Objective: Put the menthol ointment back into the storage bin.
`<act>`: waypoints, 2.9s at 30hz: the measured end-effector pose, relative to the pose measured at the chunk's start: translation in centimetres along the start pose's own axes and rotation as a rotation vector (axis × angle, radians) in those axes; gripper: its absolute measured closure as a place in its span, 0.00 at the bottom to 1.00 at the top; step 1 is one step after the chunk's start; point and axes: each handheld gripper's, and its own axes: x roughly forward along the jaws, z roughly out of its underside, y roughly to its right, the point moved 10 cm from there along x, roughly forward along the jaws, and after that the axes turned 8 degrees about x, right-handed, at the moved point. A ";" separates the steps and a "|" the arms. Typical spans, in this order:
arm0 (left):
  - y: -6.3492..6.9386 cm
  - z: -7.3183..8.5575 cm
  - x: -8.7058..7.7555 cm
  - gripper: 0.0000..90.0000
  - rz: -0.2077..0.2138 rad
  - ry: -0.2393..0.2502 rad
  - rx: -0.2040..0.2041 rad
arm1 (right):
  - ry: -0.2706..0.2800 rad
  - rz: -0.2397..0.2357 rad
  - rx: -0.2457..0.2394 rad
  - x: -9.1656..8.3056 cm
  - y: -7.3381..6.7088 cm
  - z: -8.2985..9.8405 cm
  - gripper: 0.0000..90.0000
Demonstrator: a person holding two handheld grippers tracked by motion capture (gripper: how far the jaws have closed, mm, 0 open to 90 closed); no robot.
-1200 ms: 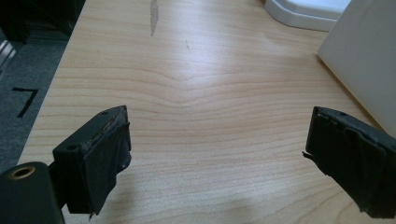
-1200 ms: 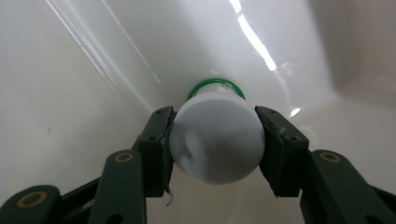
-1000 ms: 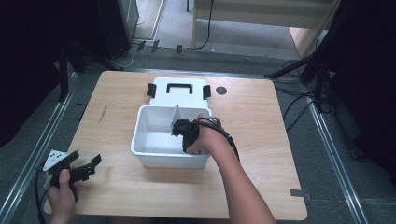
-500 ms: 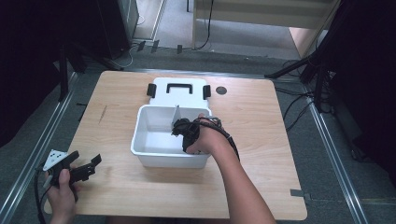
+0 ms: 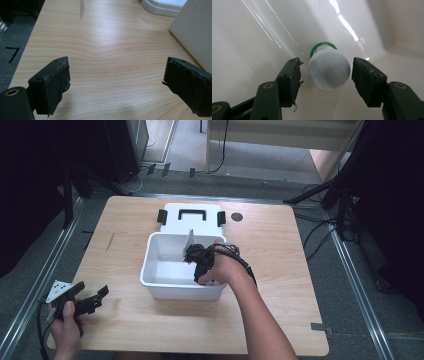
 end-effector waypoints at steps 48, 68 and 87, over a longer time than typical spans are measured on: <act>0.0 0.0 0.0 0.08 0.000 0.002 0.002 | 0.384 0.019 0.110 -8.6 1.1 1.7 0.17; 0.1 0.0 0.1 0.08 -0.003 -0.002 0.010 | 0.443 0.007 0.223 -7.5 4.3 7.0 0.17; 0.1 0.0 0.0 0.08 -0.006 -0.002 0.020 | 0.530 -0.002 0.354 -4.4 7.4 12.7 0.17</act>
